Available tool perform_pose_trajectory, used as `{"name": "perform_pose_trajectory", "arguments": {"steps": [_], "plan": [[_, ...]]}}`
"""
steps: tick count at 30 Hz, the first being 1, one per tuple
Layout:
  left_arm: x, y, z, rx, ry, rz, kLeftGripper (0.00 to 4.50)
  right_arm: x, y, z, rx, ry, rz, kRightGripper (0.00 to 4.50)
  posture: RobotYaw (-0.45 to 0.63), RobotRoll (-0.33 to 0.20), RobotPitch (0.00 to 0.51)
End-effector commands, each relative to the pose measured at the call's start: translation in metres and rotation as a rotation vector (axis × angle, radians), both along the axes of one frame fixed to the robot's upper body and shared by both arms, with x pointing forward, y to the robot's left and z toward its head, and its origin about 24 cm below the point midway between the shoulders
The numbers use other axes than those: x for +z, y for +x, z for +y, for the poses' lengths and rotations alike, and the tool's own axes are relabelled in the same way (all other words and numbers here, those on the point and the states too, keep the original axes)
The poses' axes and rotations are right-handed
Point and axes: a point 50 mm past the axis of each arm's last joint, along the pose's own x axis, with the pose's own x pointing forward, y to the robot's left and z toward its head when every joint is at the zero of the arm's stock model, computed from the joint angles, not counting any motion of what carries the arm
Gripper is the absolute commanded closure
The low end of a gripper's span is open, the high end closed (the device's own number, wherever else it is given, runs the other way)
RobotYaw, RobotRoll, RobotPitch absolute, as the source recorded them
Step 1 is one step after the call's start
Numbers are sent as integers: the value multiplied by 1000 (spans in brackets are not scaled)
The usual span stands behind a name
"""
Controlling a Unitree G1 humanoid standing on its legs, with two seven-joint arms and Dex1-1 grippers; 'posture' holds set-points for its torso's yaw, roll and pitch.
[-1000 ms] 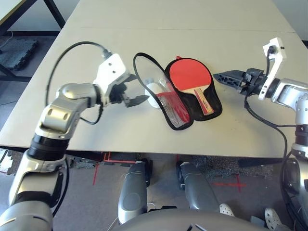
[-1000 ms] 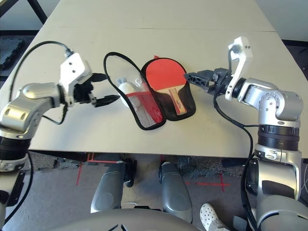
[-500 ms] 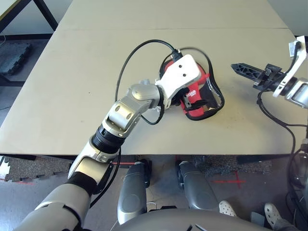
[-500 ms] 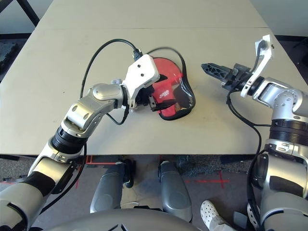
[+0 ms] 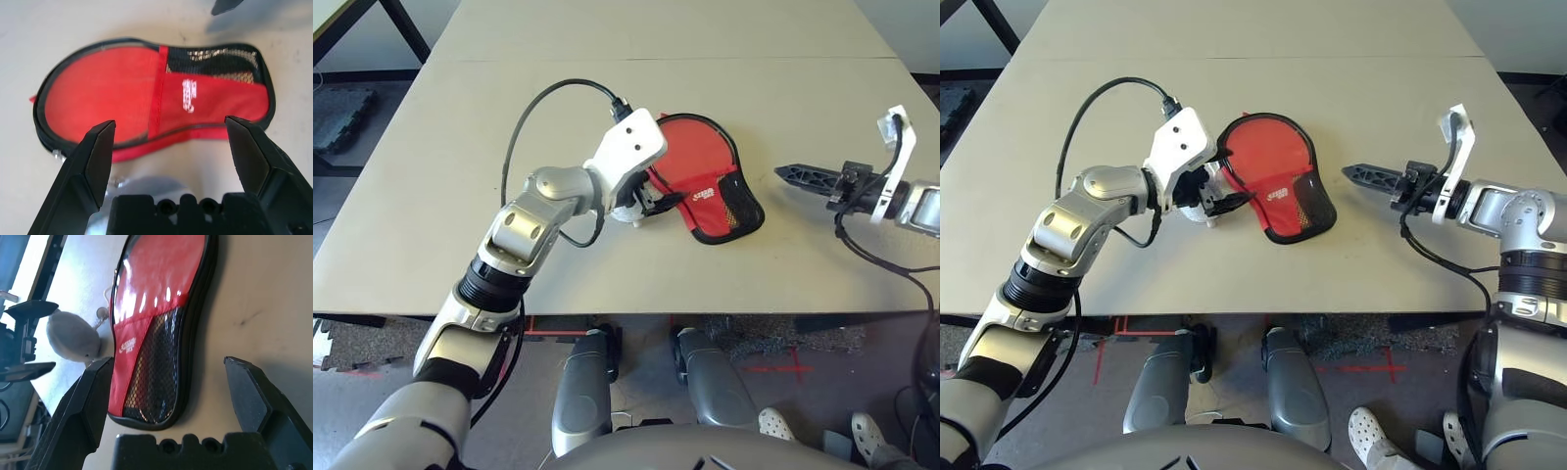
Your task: Store the ping-pong paddle in its case and zip it.
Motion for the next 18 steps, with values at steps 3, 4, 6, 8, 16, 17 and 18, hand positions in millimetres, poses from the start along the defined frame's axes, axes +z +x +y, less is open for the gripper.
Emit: {"name": "perform_pose_trajectory", "arguments": {"steps": [3,4,6,8,16,17,18], "plan": [[2,-5,0,-26,-3,-8,0,-10,-2,16,41,12,48,24,35,0,223],[2,-6,-1,-26,-3,-8,0,-13,-2,20,48,19,57,24,36,0,224],[2,-6,-1,-28,-3,-6,0,-17,-1,26,58,27,73,24,38,0,225],[2,-6,-2,-28,-4,-4,0,-20,-1,32,69,36,85,24,38,0,225],[0,-7,-3,-30,-6,4,0,-30,3,50,85,50,120,24,44,0,229],[0,-7,-3,-30,-6,5,0,-31,4,51,79,49,129,24,44,0,229],[-1,-7,-3,-30,-6,6,0,-32,4,51,75,48,135,24,45,0,229]]}}
